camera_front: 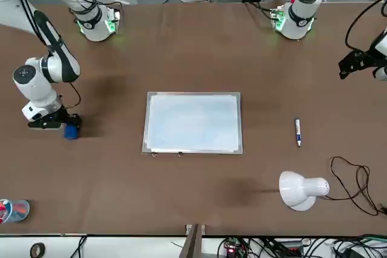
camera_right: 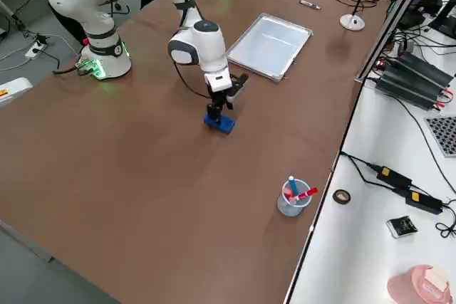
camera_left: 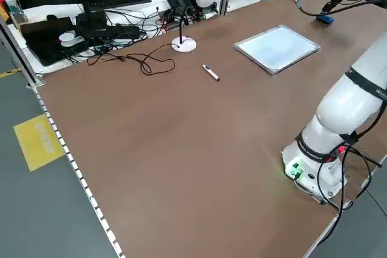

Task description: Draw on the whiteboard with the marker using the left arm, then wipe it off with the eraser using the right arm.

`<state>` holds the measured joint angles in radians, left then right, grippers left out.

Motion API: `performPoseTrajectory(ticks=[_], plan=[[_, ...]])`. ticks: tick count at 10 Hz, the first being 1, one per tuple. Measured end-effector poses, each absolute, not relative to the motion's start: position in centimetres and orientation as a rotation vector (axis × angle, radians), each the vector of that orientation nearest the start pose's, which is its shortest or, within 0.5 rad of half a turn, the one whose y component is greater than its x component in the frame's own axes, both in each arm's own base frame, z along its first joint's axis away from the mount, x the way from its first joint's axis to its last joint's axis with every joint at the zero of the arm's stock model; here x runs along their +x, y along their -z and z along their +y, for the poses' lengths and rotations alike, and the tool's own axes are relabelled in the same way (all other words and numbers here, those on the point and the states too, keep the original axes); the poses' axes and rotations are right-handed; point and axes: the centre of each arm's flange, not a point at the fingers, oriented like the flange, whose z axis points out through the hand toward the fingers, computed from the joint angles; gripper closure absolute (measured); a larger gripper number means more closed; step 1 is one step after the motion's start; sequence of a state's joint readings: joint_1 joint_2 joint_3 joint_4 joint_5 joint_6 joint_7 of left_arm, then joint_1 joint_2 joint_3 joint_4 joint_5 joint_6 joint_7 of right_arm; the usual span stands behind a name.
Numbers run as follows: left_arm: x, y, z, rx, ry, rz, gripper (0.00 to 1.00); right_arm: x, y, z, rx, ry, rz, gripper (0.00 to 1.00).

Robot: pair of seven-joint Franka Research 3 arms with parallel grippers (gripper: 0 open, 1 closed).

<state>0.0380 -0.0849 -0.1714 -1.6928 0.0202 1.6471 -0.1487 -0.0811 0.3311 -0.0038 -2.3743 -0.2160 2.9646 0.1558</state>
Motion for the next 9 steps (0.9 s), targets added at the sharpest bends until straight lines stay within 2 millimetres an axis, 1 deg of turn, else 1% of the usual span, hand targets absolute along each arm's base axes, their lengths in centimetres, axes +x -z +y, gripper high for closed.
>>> performPoseTrajectory(ticks=[3, 4, 5, 6, 7, 8, 9], plan=[[53.0, -62.1, -7.2, -3.112, 0.074, -0.024, 0.0, 53.0, -21.2, -2.3, -3.163, 0.413, 0.093, 0.0], [53.0, -62.2, -7.2, -3.112, 0.076, -0.024, 0.0, 53.5, -21.6, -2.1, -3.171, 0.388, 0.093, 0.0], [53.0, -62.2, -7.2, -3.112, 0.076, -0.025, 0.0, 54.3, -22.6, -1.9, -3.186, 0.349, 0.09, 0.0], [53.0, -62.2, -7.2, -3.112, 0.076, -0.026, 0.0, 55.6, -24.3, -1.6, -3.209, 0.298, 0.086, 0.0], [53.0, -62.2, -7.1, -3.112, 0.077, -0.026, 0.0, 57.2, -26.8, -1.0, -3.234, 0.248, 0.082, 0.0], [53.0, -62.2, -7.1, -3.112, 0.077, -0.026, 0.0, 59.0, -30.0, -0.3, -3.259, 0.204, 0.083, 0.0], [53.0, -62.2, -7.1, -3.112, 0.078, -0.026, 0.0, 60.7, -33.7, 0.4, -3.281, 0.168, 0.09, 0.0]])
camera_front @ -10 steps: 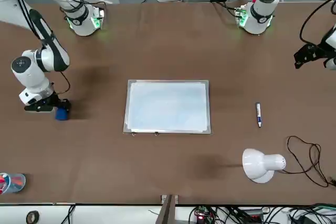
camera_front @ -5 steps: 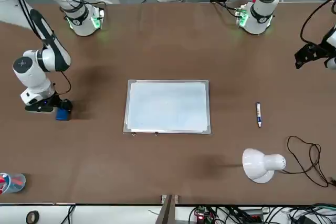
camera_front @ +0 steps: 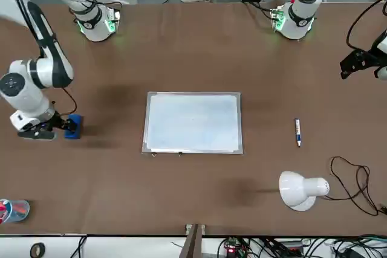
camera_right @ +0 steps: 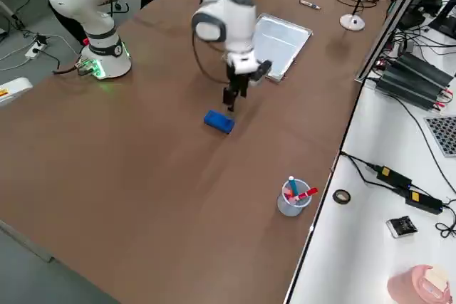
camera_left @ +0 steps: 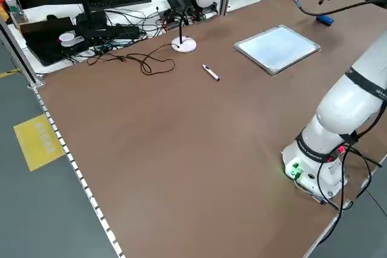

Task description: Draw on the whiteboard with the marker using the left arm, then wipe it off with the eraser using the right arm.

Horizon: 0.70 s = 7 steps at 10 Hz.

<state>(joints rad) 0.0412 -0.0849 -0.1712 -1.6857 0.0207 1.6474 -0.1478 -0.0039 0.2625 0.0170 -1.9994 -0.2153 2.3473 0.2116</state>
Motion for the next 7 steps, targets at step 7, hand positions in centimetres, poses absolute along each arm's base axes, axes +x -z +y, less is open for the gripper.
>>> performPoseTrajectory(ticks=[7], plan=[[53.0, -62.5, -7.1, -3.113, 0.088, -0.026, 0.0, 63.2, -54.2, -1.2, -3.251, -0.027, 0.178, 0.0]])
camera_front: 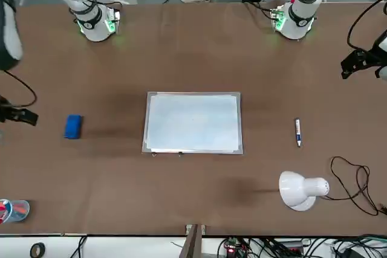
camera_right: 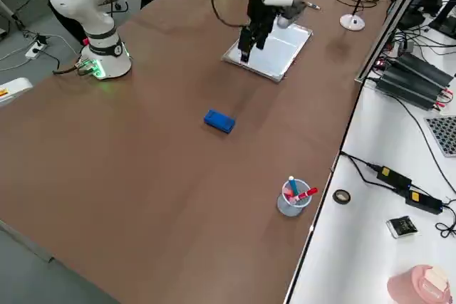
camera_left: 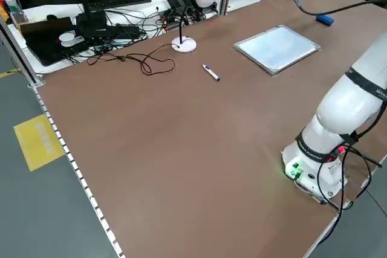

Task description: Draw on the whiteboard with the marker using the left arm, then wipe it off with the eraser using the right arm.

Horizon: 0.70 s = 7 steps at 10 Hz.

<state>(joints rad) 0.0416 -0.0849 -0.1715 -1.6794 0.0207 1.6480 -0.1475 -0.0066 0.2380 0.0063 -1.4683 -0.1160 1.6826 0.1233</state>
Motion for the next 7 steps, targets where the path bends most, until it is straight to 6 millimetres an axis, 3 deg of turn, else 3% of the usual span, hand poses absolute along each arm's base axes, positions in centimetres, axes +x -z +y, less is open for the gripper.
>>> performPoseTrajectory(ticks=[4, 7], plan=[[53.0, -62.6, -7.1, -3.113, 0.089, -0.026, 0.0, 61.0, -60.3, -4.5, -3.157, 0.066, 0.281, 0.0], [53.1, -62.6, -7.1, -3.113, 0.09, -0.027, 0.0, 58.8, -62.9, -6.1, -3.089, 0.105, 0.354, 0.0]])
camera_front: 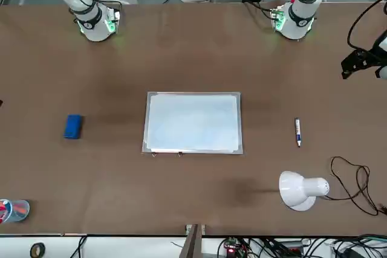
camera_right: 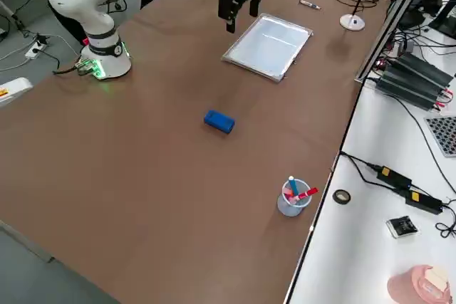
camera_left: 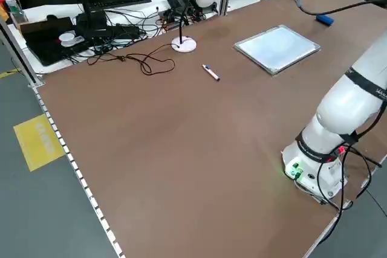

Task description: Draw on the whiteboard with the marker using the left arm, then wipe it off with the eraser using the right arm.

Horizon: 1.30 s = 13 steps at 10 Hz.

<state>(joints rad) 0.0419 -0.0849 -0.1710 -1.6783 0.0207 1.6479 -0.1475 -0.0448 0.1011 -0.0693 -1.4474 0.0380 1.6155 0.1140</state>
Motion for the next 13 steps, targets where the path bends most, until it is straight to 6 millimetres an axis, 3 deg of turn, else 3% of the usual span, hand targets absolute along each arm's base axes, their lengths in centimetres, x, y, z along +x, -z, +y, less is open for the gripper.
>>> performPoseTrajectory(ticks=[4, 13], plan=[[53.1, -62.6, -7.0, -3.113, 0.09, -0.028, 0.0, 57.6, -63.1, -5.8, -3.071, 0.091, 0.361, 0.0], [53.1, -62.6, -6.7, -3.113, 0.09, -0.038, 0.0, 57.7, -61.6, -4.3, -3.077, 0.072, 0.326, 0.0]])
